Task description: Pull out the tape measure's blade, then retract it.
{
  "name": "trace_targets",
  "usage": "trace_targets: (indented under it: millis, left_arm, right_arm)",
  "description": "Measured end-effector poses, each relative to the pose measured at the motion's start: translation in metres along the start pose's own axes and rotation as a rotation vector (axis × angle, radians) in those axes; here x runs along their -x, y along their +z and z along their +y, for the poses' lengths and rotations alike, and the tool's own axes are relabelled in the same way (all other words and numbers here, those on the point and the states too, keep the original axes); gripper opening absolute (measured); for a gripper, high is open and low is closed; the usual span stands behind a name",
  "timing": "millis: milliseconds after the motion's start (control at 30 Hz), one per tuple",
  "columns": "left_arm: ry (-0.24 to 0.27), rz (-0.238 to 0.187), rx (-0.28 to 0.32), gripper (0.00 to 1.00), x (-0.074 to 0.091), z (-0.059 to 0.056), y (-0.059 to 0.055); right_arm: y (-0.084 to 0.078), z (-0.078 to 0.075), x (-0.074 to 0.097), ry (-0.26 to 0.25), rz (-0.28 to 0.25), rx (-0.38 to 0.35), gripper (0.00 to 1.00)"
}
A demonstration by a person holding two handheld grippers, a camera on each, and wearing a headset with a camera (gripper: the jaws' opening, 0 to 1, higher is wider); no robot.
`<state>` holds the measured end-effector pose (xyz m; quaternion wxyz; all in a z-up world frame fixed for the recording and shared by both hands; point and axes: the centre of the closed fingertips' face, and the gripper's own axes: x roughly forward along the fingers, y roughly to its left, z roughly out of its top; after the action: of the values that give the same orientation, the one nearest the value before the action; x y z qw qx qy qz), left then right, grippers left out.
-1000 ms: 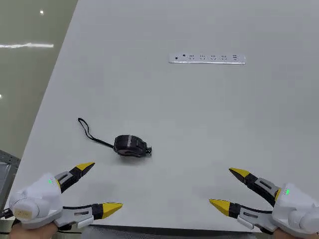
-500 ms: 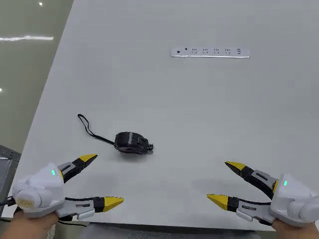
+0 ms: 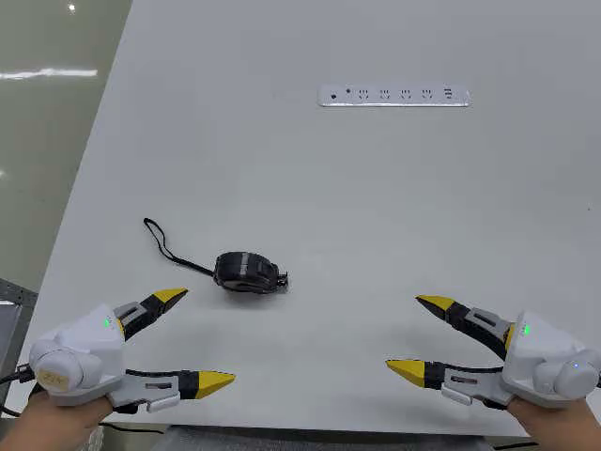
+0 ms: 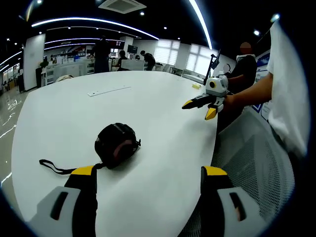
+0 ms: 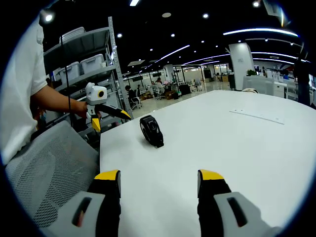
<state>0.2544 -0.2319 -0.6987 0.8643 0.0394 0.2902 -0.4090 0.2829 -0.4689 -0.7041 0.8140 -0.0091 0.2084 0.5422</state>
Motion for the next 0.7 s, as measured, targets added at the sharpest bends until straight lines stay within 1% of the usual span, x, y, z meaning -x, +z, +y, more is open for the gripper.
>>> trace_targets:
  millis: [67,133,267,333,433,633,700]
  left_arm:
    - [-0.007,-0.007,0.004,0.85,-0.002,0.001,0.001]
    - [-0.014,-0.011,0.015,0.87,-0.004,0.003,0.000]
    - [-0.012,0.008,0.000,0.86,-0.008,0.006,-0.005]
    - [-0.015,0.010,-0.005,0.85,-0.008,0.008,-0.004]
    - [-0.013,0.021,-0.010,0.85,-0.010,0.013,-0.004]
    - [-0.022,0.043,-0.031,0.83,-0.013,0.018,-0.006]
    - [-0.026,0.050,-0.035,0.83,-0.015,0.021,-0.007]
  right_arm:
    - [0.002,0.001,-0.003,0.006,-0.017,-0.016,0.64]
    - [0.000,0.001,-0.008,0.010,-0.011,-0.018,0.64]
    - [-0.004,0.005,-0.017,0.030,0.002,-0.010,0.64]
    - [-0.004,0.005,-0.020,0.039,0.004,-0.012,0.64]
    - [-0.005,0.005,-0.025,0.047,0.006,-0.016,0.64]
    - [-0.011,0.001,-0.034,0.064,0.024,-0.013,0.63]
    - [-0.010,0.000,-0.037,0.070,0.029,-0.013,0.63]
